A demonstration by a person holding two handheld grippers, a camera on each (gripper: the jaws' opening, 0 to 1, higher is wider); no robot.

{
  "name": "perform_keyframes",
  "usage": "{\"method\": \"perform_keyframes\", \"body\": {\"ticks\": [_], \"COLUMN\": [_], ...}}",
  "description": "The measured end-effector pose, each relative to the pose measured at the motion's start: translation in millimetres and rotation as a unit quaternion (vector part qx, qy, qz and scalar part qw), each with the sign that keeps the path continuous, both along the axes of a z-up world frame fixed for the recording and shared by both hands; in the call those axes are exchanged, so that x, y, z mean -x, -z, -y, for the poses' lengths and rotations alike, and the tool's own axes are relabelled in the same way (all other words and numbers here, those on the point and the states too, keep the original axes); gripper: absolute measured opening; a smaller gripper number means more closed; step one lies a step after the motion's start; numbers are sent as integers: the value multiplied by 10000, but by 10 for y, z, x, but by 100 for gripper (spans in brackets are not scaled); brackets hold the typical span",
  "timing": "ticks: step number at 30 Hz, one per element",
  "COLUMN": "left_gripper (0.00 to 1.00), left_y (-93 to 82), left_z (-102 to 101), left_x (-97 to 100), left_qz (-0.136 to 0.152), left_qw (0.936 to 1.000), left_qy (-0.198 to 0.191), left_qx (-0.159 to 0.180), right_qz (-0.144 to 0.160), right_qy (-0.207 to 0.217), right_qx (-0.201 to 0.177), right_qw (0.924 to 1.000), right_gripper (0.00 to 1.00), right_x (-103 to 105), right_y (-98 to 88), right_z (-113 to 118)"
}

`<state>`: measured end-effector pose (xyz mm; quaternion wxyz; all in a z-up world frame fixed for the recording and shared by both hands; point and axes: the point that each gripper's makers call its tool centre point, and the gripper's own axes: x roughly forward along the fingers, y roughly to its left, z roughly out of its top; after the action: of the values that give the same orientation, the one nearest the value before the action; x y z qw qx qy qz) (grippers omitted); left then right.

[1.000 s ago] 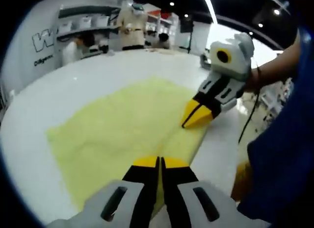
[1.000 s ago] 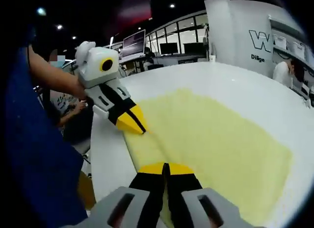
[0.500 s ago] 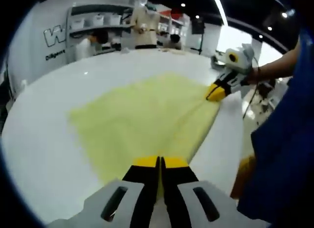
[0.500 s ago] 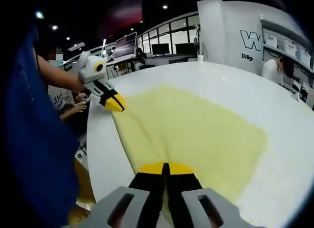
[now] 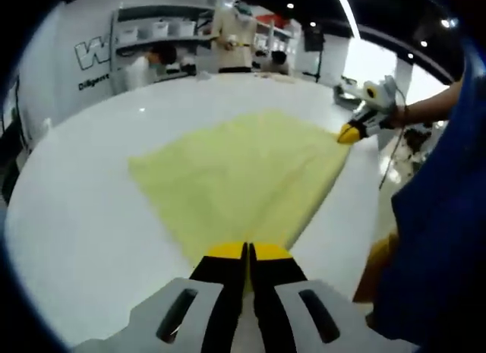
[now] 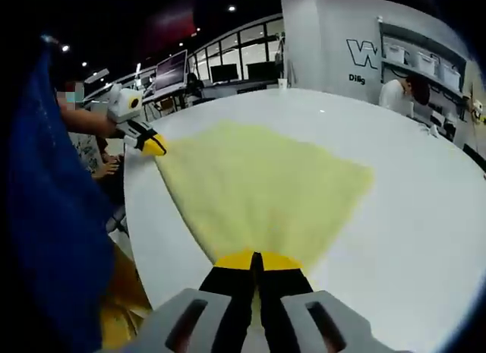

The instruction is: Fold the garment on the visible template until the final outline fits inside the template.

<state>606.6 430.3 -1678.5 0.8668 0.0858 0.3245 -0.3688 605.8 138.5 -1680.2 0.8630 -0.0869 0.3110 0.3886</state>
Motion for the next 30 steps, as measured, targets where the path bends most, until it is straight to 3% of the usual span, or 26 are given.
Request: {"method": "perform_keyframes", "body": {"ticks": [15,25,30], "left_gripper": [7,22,38], "left_y": [-35,-483,-602], "left_z": [-219,-270,-269], "left_x": [67,138,120], "left_qz": [-103,176,257], "left_qw": [9990,9973,9948], "left_qy": [-439,-660,-842], "left_qx": [58,277,506], "right_qz": [-185,7,146], "right_qy": [386,796,1019], "right_qx": [10,-291,-541], "right_qw": [9991,9964,9932], "right_gripper": [0,9,22], "right_x": [142,281,274], "right_y": [-87,-324,-459], "right_z": [248,361,357]}}
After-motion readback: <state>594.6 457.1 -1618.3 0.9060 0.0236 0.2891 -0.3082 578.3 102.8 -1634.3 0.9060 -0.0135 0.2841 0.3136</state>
